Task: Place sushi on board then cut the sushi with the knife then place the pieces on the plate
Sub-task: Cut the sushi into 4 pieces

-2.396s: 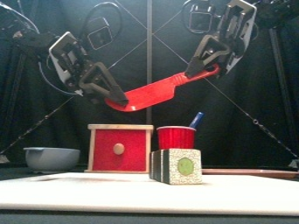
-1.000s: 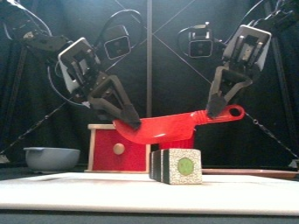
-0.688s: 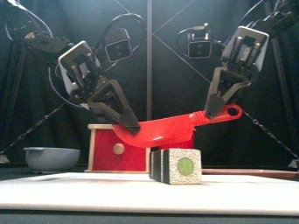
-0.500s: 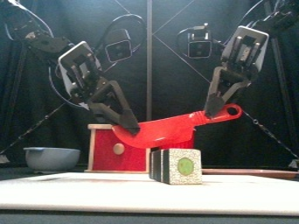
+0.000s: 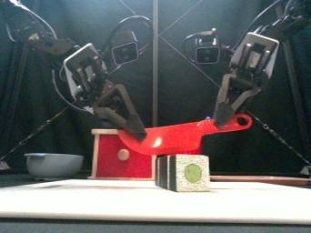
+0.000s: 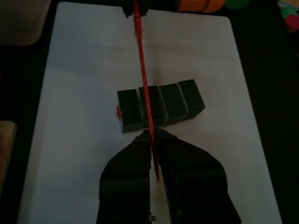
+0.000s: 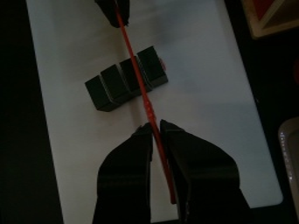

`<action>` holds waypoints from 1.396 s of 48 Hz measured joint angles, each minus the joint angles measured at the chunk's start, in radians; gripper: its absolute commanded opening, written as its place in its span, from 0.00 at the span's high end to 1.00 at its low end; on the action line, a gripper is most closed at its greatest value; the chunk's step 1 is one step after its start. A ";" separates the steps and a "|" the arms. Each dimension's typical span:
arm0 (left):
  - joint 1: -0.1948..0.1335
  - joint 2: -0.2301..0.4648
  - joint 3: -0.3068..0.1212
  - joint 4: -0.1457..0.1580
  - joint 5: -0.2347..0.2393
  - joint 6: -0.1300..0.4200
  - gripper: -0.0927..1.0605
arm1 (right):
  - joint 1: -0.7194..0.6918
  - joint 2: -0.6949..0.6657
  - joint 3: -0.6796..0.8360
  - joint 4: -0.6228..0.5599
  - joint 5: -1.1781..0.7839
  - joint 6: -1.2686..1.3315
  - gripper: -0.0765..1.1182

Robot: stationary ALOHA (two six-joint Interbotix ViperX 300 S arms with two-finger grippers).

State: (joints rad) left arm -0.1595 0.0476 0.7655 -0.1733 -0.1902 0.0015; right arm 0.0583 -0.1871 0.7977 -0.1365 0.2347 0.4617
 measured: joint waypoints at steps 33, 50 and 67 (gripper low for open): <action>0.005 0.011 0.000 0.002 0.000 0.000 0.55 | -0.015 0.020 -0.002 0.002 -0.002 0.000 0.53; 0.017 0.043 -0.009 0.002 0.000 0.002 0.55 | -0.017 0.061 0.005 0.015 -0.003 0.000 0.53; 0.044 0.071 -0.017 0.020 0.000 0.005 0.55 | -0.021 0.117 0.003 0.021 -0.003 0.000 0.53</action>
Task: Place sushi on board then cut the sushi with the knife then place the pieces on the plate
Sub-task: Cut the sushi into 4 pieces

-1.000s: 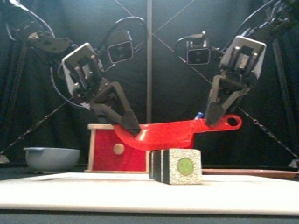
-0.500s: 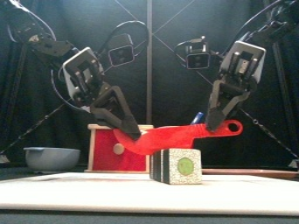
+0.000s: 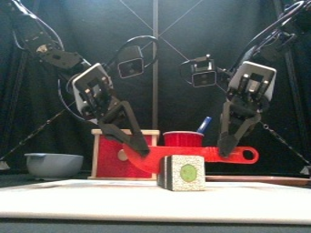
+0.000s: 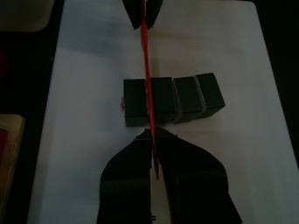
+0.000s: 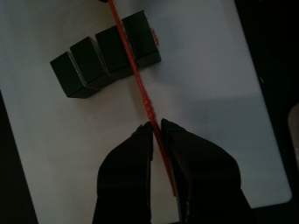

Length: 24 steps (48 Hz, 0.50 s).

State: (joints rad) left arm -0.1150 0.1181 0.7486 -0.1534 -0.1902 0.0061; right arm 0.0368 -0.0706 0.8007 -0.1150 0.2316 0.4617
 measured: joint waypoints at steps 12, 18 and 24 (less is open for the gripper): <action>0.006 0.026 -0.006 0.000 0.026 0.002 0.55 | -0.005 0.031 -0.012 0.005 -0.002 0.000 0.53; 0.017 0.028 -0.008 0.002 0.031 0.000 0.55 | -0.009 0.037 -0.018 0.005 0.002 0.000 0.53; 0.025 0.026 -0.009 0.006 0.034 0.002 0.55 | -0.012 0.037 -0.025 -0.002 0.011 0.000 0.53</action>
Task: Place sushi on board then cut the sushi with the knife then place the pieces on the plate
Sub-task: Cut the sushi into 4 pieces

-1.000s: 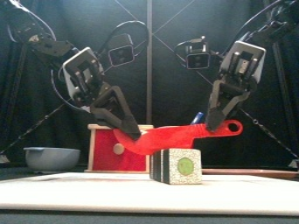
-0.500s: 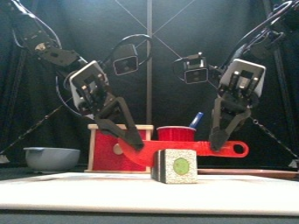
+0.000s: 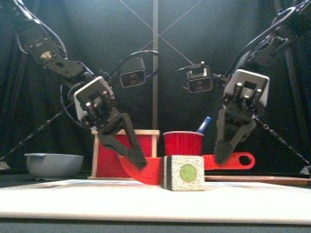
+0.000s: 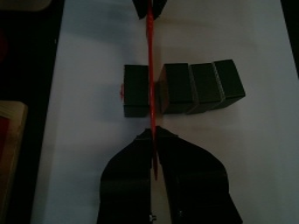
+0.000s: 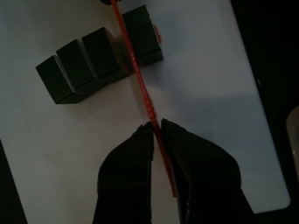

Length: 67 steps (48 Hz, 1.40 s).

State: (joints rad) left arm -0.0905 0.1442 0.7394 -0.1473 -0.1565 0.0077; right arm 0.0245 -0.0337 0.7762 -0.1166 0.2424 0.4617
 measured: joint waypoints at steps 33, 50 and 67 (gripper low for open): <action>-0.026 -0.109 0.000 0.046 0.005 -0.006 0.55 | 0.011 -0.146 -0.031 -0.014 0.095 -0.002 0.53; -0.078 -0.112 -0.002 0.028 0.006 -0.009 0.55 | 0.060 -0.158 -0.026 0.032 0.094 -0.002 0.53; -0.080 -0.095 -0.006 0.014 0.005 -0.009 0.55 | 0.061 -0.143 -0.015 0.048 0.081 0.000 0.53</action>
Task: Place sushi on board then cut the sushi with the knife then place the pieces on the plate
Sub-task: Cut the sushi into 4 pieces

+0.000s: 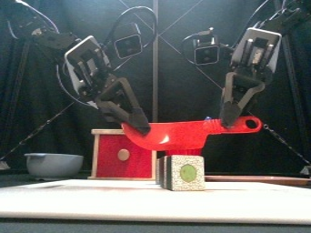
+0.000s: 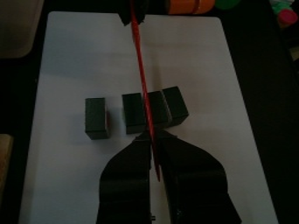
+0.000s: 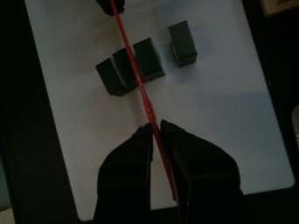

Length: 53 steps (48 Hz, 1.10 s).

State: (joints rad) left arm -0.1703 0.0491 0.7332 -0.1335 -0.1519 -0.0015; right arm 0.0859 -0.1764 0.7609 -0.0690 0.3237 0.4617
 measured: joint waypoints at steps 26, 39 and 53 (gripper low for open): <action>0.002 0.023 -0.003 -0.008 0.000 0.000 0.55 | 0.000 0.025 0.000 0.002 -0.003 0.000 0.53; 0.000 0.046 -0.006 -0.008 -0.002 0.000 0.55 | 0.000 0.048 0.000 0.003 -0.005 0.002 0.53; 0.000 0.087 -0.015 -0.006 -0.003 0.000 0.55 | 0.002 0.106 0.000 0.011 -0.008 0.002 0.53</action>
State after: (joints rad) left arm -0.1703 0.1365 0.7179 -0.1396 -0.1549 -0.0015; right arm 0.0874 -0.0706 0.7609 -0.0583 0.3160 0.4633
